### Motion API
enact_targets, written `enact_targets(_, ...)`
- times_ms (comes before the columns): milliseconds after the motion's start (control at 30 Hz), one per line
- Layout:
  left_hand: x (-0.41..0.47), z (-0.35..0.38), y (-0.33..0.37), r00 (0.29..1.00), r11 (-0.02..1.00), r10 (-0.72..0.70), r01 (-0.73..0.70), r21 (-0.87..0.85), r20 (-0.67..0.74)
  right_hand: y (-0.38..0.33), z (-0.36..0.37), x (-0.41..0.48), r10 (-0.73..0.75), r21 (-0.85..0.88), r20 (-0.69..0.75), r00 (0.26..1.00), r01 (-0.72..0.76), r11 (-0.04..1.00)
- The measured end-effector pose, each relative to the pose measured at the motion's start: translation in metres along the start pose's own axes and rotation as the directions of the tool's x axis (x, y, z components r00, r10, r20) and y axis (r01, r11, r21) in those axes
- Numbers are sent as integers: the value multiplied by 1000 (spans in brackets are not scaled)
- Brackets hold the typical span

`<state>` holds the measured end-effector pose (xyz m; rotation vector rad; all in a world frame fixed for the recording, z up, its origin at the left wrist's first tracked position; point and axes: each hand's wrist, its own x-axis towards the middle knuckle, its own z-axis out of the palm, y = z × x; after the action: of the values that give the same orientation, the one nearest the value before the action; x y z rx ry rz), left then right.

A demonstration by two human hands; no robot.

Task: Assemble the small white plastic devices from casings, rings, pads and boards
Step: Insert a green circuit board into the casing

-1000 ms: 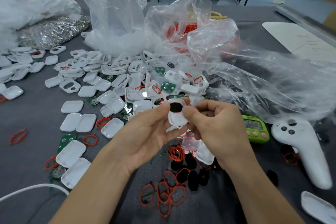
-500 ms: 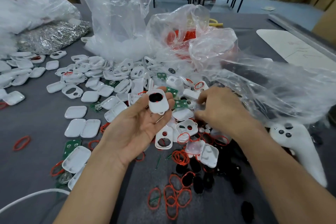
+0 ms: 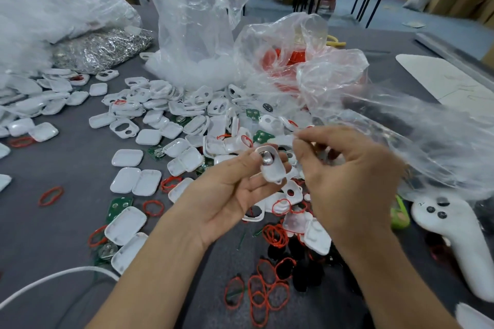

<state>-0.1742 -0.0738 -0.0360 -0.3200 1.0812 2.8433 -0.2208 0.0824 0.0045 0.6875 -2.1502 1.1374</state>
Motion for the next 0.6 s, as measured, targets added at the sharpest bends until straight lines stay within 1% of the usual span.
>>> enact_targets(67, 0, 0, -2, 1000, 1000, 3, -2, -10, 29, -1, 8, -12, -180, -73, 20, 984, 181, 981)
enact_targets(100, 0, 0, -3, 999, 1000, 5, -4, -26, 43, -1, 11, -16, -234, -95, 34, 972, 236, 967)
enact_targets(167, 0, -1, -3, 997, 998, 9, -5, -58, 77, 0, 14, -19, -284, -110, 43, 958, 287, 952)
enact_targets(267, 1, -2, -2, 994, 997, 12, -4, -71, 106, 1, 14, -21, -295, -126, 58, 954, 301, 945)
enact_targets(400, 4, -3, -3, 996, 999, 9, -5, -48, 94, 6, 10, -24, -264, -162, 72, 962, 273, 948)
enact_targets(600, 6, -3, -3, 992, 1000, 7, -6, -13, 124, 9, 9, -29, -241, -50, 50, 969, 243, 969)
